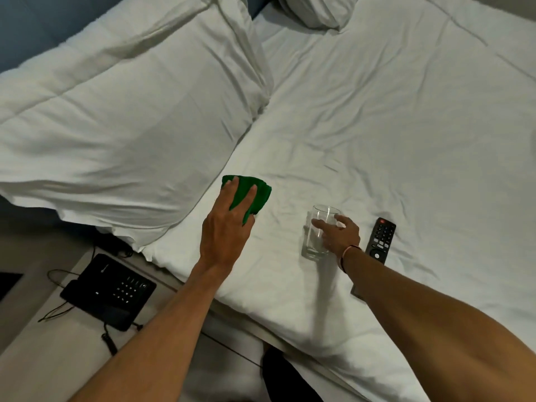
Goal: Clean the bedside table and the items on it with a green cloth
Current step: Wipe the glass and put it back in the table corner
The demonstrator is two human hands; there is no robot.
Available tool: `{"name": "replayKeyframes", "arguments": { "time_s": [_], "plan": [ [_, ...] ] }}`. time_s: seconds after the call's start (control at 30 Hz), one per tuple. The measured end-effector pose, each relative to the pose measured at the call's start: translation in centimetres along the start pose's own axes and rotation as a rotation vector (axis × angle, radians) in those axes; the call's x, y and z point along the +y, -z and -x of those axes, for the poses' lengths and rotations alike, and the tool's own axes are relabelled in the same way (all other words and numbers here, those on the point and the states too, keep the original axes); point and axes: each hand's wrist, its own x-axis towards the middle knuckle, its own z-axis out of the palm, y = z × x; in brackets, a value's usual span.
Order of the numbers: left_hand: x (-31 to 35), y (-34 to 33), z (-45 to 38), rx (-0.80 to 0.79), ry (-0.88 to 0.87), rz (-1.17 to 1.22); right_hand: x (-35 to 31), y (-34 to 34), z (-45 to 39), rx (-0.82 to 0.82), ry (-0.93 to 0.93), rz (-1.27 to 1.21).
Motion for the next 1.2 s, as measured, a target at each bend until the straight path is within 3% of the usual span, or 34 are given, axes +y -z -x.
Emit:
{"name": "replayKeyframes", "arguments": {
  "time_s": [0.1,0.27,0.4,0.57,0.77,1.0,1.2],
  "plan": [
    [0.0,1.8,-0.1,0.042,-0.007,0.002,-1.2,0.3,1.7,-0.281,-0.117,-0.343],
    [-1.4,7.4,1.5,0.168,-0.006,-0.012,-3.3,-1.8,5.9,-0.677,-0.254,-0.436],
    [-3.8,12.4,4.9,0.293,0.044,-0.039,-4.1,-5.9,10.4,-0.853,-0.299,-0.514],
    [-8.8,17.6,12.9,0.424,0.198,-0.101,-3.7,-13.1,18.0,-1.050,-0.324,-0.361],
    [-15.0,20.6,22.7,0.521,0.506,-0.140,1.2,-24.4,27.7,-1.222,-0.332,-0.108],
    [-20.2,19.1,29.6,0.572,0.766,-0.150,7.9,-35.0,34.6,-1.421,-0.363,0.114],
    [-24.8,16.8,32.9,0.568,0.921,-0.138,12.7,-41.2,35.6,-1.453,-0.419,0.255]
  ]
}}
